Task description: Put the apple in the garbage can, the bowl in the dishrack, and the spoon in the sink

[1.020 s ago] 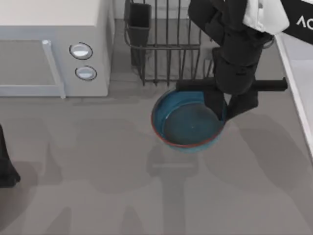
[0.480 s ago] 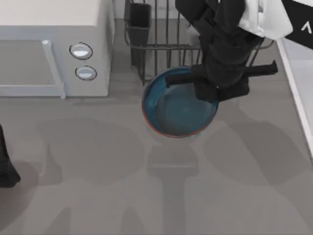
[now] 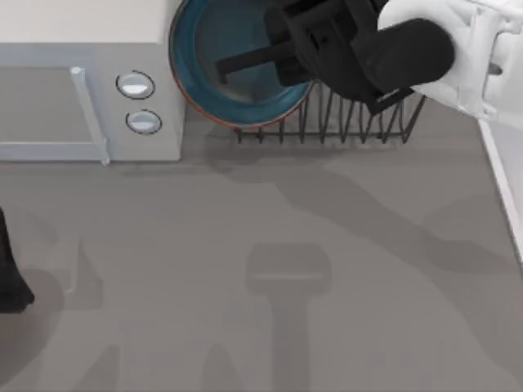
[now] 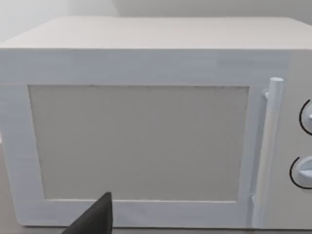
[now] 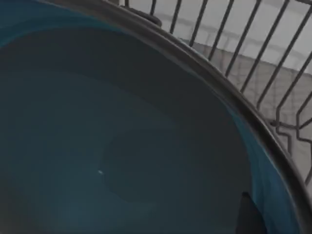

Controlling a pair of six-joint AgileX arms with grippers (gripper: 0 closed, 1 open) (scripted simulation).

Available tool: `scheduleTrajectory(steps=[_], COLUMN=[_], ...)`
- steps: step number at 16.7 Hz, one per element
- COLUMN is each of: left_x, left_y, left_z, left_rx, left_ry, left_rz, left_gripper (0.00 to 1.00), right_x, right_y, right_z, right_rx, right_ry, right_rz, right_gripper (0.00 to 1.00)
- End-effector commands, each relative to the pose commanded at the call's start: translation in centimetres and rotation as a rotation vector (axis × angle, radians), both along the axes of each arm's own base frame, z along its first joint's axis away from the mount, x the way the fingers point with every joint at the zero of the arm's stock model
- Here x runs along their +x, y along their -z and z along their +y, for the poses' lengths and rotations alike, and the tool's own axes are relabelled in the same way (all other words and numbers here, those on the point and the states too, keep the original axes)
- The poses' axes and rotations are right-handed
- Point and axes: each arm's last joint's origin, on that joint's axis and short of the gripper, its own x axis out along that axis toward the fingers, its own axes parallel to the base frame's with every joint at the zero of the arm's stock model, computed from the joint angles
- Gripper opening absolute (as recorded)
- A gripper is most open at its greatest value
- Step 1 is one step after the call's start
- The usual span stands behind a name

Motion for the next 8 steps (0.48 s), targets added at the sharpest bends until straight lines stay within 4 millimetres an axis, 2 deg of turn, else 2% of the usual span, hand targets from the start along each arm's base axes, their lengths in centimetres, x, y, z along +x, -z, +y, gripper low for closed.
scheduleTrajectory(steps=[4,8], left_x=[0.0,0.0], left_y=[0.0,0.0], left_z=[0.0,0.0], left_rx=[0.0,0.0], left_ry=[0.0,0.0], left_rz=[0.0,0.0], left_gripper=[1.0,1.0], right_x=[-4.3,-8.0], right_y=[-5.0,-8.4], right_z=[0.2,-1.1], right_rx=[0.101,0.193], right_ry=[0.05,0.142], right_rz=[-0.351,-0.535], right_gripper=[0.0,0.0])
